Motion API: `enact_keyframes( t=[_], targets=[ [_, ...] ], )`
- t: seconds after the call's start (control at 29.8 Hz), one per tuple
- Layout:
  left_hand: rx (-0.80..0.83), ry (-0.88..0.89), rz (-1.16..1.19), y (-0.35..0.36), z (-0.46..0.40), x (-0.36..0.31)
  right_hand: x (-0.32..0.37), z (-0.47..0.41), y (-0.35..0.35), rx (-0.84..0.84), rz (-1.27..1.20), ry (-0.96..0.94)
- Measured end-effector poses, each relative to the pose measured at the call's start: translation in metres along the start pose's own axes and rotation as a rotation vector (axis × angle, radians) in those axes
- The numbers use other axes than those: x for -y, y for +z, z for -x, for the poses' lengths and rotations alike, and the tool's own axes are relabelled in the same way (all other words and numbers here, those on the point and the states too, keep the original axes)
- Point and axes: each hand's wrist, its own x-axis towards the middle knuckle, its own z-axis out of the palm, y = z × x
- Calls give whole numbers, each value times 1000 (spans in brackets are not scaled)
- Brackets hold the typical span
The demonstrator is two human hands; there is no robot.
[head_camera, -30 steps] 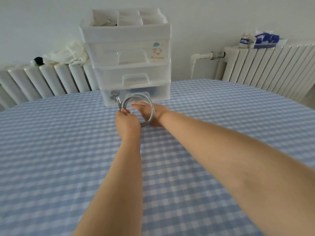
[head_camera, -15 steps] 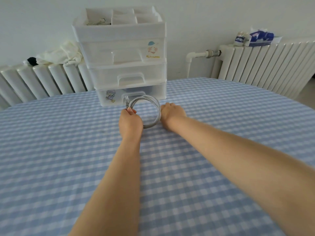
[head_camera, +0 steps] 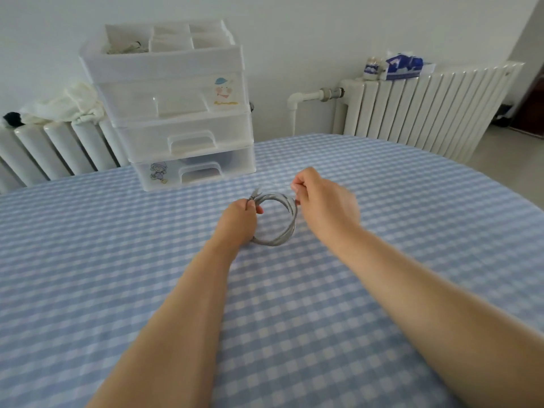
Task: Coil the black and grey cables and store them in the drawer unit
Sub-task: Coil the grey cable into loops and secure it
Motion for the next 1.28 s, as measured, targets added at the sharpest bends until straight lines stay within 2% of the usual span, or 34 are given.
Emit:
enact_keyframes(
  t=[0.1,0.17,0.3,0.5,0.71,0.81,0.91,0.97,1.11,1.28],
  targets=[
    [2,78,-153,6,8,-4,6,2,-5,-107,-66,-46],
    [27,109,-183,10,15,-9,16,7,-4,-117,-141,-41],
    [112,92,-107,12,24,-18,15,10,16,72,-175,100],
    [184,34,-22,13,17,-15,2,10,25,248,-321,250],
    [281,76,25,6,20,-12,2,10,22,290,-348,260],
    [256,106,2,7,20,-10,2,13,21,299,-245,157],
    [258,149,-56,6,22,-11,1,15,15,151,-77,-110],
    [288,170,-95,5,23,-12,-3,13,10,152,-2,-260],
    [318,254,-312,7,25,-18,-11,8,8,442,107,-260],
    [286,297,-402,12,31,-25,-11,5,3,549,128,-198]
  ],
)
